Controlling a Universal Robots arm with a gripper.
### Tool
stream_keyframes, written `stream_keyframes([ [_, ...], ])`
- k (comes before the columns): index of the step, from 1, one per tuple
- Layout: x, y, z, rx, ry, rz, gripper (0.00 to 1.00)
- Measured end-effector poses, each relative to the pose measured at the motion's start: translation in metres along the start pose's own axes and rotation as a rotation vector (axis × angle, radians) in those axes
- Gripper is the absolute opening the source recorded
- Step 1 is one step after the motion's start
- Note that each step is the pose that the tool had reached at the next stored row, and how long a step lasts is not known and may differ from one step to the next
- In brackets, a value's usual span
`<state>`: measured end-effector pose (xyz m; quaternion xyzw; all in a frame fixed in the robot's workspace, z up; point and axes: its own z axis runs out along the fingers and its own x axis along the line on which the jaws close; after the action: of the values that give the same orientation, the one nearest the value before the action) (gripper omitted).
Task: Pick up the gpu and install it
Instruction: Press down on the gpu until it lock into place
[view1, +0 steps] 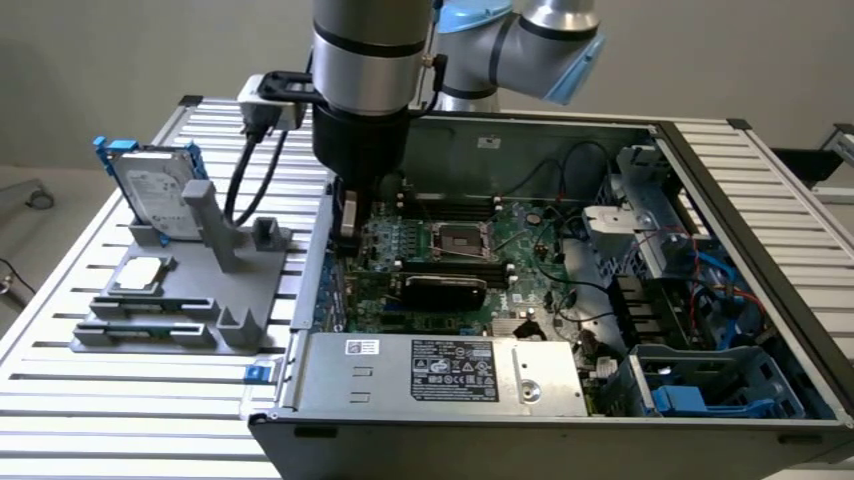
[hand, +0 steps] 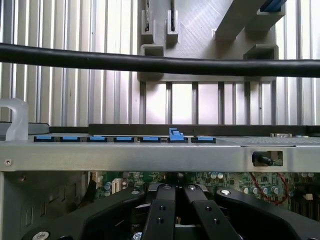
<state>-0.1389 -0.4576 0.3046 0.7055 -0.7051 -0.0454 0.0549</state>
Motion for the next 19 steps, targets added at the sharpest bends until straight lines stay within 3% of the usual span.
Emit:
stream_keyframes([
  [6, 0.0000, -0.0011, 0.0027, -0.0003, 0.0033, -0.007, 0.11],
  [9, 0.0000, -0.0055, 0.0024, 0.0003, 0.0034, -0.011, 0.11],
  [19, -0.0008, -0.0062, 0.0047, -0.0002, 0.0036, -0.012, 0.11],
])
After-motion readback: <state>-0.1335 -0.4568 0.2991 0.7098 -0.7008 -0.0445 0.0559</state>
